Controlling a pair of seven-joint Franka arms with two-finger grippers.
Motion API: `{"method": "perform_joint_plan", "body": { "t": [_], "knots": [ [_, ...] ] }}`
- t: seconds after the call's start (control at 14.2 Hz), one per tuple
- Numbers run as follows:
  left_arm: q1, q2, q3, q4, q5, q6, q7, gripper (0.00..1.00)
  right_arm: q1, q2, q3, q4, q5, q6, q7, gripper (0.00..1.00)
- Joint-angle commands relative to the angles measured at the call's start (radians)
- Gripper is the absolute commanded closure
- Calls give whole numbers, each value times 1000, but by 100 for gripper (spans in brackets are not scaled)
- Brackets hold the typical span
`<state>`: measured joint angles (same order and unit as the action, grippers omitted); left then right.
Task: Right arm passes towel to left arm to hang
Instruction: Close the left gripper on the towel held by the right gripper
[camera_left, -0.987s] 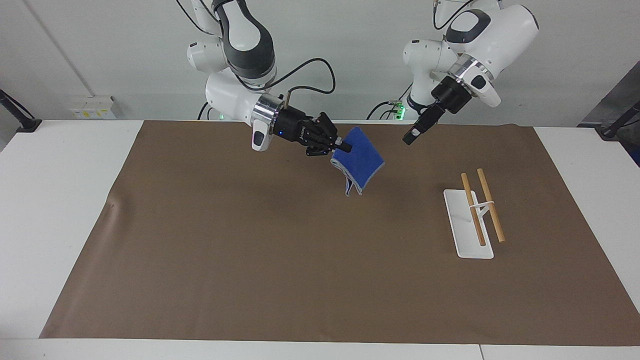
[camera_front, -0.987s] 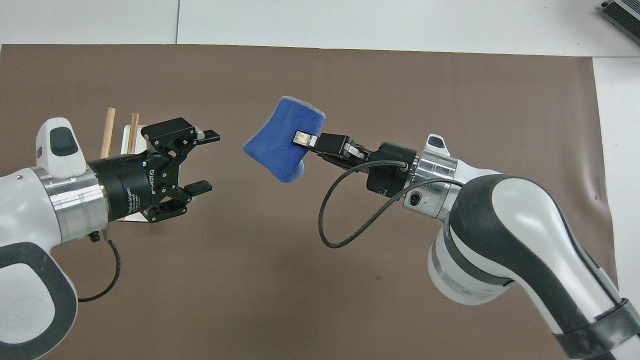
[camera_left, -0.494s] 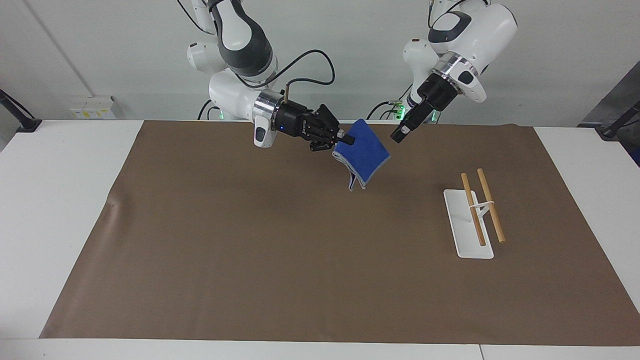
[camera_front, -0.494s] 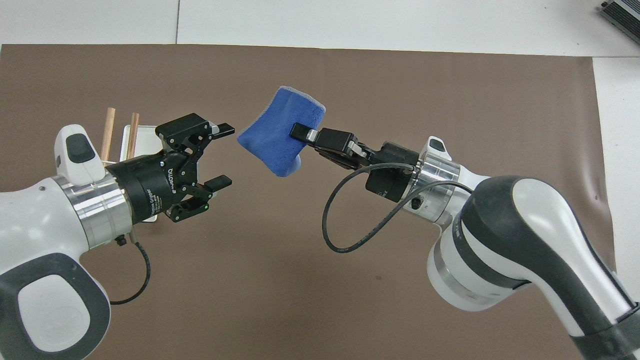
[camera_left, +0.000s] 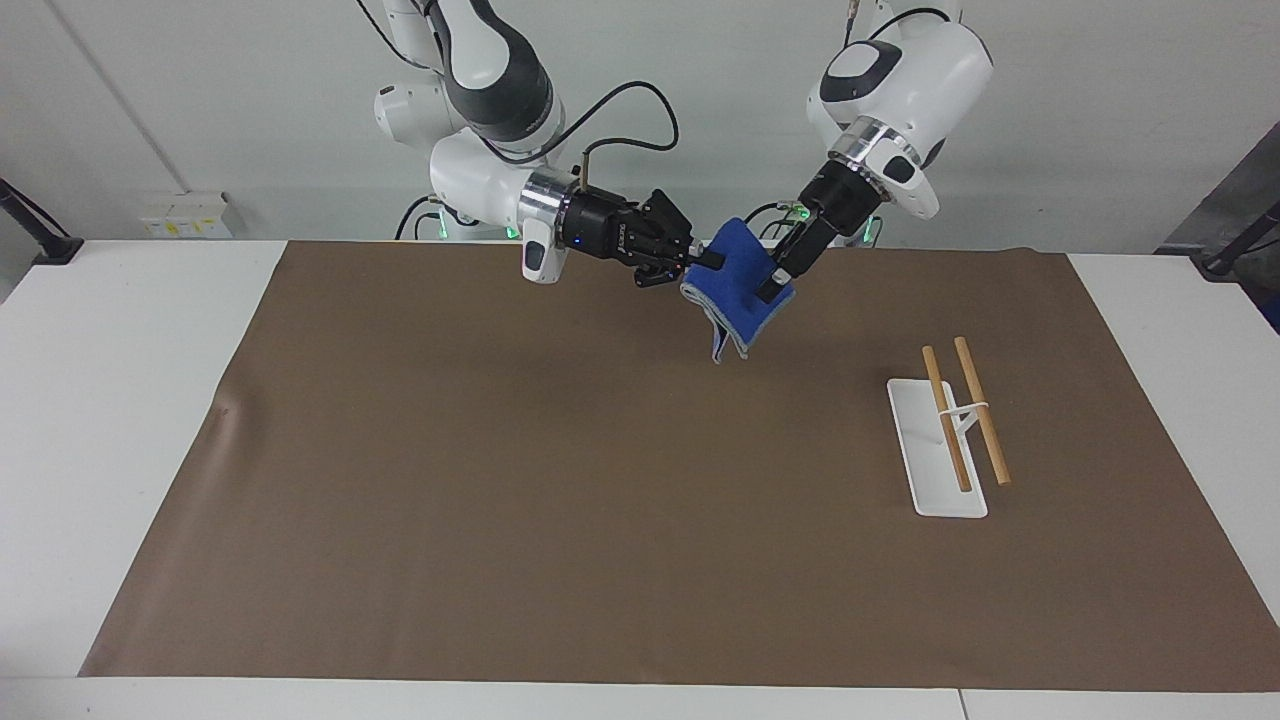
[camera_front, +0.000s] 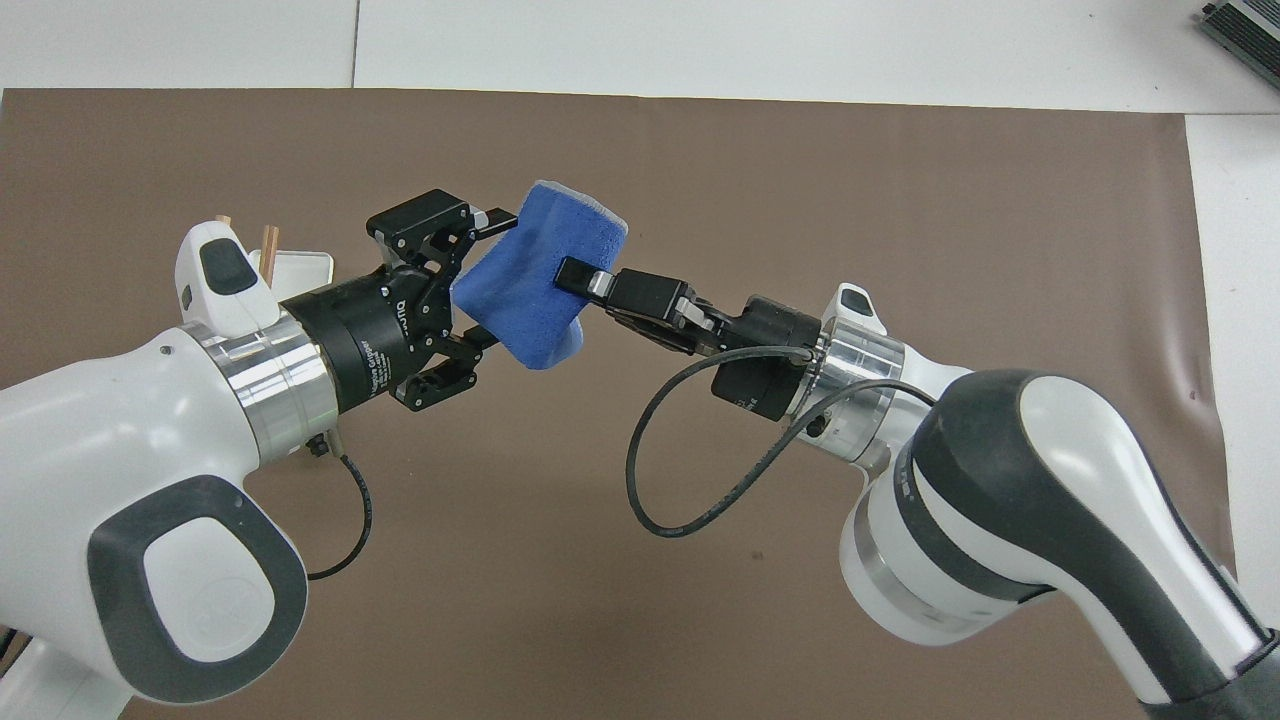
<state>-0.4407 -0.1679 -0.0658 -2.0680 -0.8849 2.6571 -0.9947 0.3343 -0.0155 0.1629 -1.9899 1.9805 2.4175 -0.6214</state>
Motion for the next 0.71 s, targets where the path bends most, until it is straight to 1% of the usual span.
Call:
{"method": "perform_joint_plan", "body": {
  "t": [0.0, 0.07, 0.14, 0.21, 0.28, 0.35, 0.49, 0.56, 0.63],
  "knots": [
    [-12, 27, 6, 34, -17, 30, -13, 0, -6, -21, 6, -21, 35, 5, -37, 100],
    [-12, 28, 6, 34, -17, 41, -13, 4, -6, -21, 6, -21, 35, 6, -37, 100],
    [-12, 30, 6, 34, -17, 44, -13, 20, -6, -21, 6, -21, 35, 8, -37, 100],
    [-12, 30, 6, 35, -17, 44, -9, 38, -6, -21, 6, -21, 35, 6, -37, 100],
    [-10, 30, 6, 35, -16, 46, -5, 48, -6, -21, 6, -21, 35, 6, -37, 100],
    [-10, 30, 6, 35, -17, 47, -7, 63, -6, -21, 6, -21, 35, 8, -37, 100],
    [-7, 30, 6, 35, -17, 56, -10, 84, -6, -23, 6, -21, 35, 8, -37, 100],
    [-6, 30, 6, 35, -17, 60, -9, 99, -6, -23, 6, -21, 35, 8, -37, 100],
    [-4, 30, 6, 35, -17, 69, -7, 100, -6, -23, 6, -21, 35, 9, -35, 100]
  ]
}}
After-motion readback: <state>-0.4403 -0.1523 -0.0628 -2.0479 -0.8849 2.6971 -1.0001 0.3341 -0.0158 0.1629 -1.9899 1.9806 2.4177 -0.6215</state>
